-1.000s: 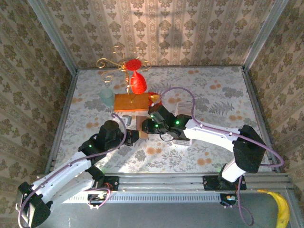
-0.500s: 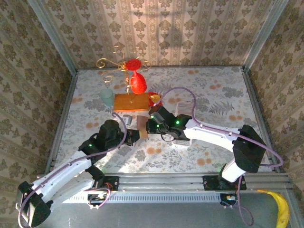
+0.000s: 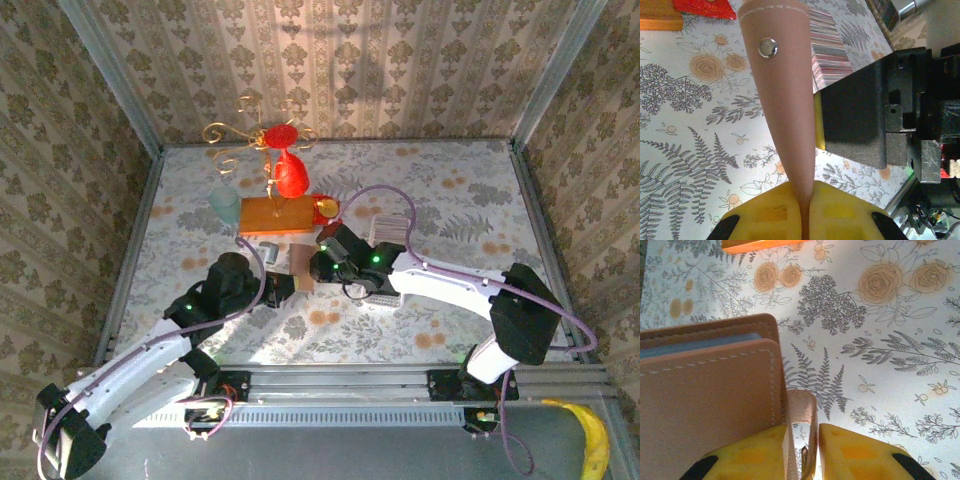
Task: Put the credit cards into the card holder
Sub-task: Open the button on the card holder, then open the card holder at the bottom-center of the table.
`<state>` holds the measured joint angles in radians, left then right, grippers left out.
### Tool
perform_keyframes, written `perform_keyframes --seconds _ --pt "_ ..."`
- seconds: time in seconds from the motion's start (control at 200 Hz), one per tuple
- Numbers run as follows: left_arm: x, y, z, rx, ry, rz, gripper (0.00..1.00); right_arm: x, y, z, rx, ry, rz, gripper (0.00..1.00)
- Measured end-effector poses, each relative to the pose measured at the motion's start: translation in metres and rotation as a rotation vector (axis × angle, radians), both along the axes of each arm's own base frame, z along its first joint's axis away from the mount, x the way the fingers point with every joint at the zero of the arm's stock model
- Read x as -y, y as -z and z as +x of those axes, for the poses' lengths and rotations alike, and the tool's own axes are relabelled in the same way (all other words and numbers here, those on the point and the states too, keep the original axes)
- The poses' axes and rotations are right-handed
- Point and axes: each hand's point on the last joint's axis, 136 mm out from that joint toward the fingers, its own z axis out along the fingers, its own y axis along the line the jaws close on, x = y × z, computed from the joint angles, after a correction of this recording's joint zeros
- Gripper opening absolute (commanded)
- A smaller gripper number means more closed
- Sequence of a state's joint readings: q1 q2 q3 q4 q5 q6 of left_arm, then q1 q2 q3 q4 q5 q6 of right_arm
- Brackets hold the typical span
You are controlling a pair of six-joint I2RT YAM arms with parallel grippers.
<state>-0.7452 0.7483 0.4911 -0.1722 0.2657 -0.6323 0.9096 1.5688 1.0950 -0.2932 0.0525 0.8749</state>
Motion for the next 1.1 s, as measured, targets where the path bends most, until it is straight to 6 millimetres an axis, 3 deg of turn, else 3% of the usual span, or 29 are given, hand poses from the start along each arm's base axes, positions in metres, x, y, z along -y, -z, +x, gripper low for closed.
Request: perform_keyframes --seconds 0.165,0.295,0.48,0.635,0.77,0.89,1.105 --pt "-0.002 -0.004 -0.002 0.005 -0.008 -0.025 0.0 0.002 0.004 -0.002 -0.005 -0.002 -0.008 0.0" --pt "-0.003 0.003 -0.004 -0.026 -0.025 -0.035 0.0 0.007 0.006 -0.007 -0.004 -0.005 -0.002 0.0" --pt "-0.002 0.036 -0.008 -0.137 -0.049 -0.017 0.04 0.01 0.019 -0.021 -0.029 -0.041 0.018 0.0" --pt "0.006 0.056 -0.018 -0.21 -0.036 0.008 0.18 0.015 0.04 -0.034 -0.072 -0.065 0.0 0.0" --pt "0.007 0.069 -0.019 -0.252 -0.06 0.018 0.38 0.015 0.044 -0.037 -0.078 -0.071 0.006 0.0" --pt "0.001 0.087 -0.019 -0.302 -0.114 0.053 0.57 0.011 0.044 -0.037 -0.081 -0.081 0.021 0.0" --pt "-0.019 0.096 -0.013 -0.293 -0.218 0.124 0.79 0.005 0.043 -0.042 -0.096 -0.109 0.04 0.0"
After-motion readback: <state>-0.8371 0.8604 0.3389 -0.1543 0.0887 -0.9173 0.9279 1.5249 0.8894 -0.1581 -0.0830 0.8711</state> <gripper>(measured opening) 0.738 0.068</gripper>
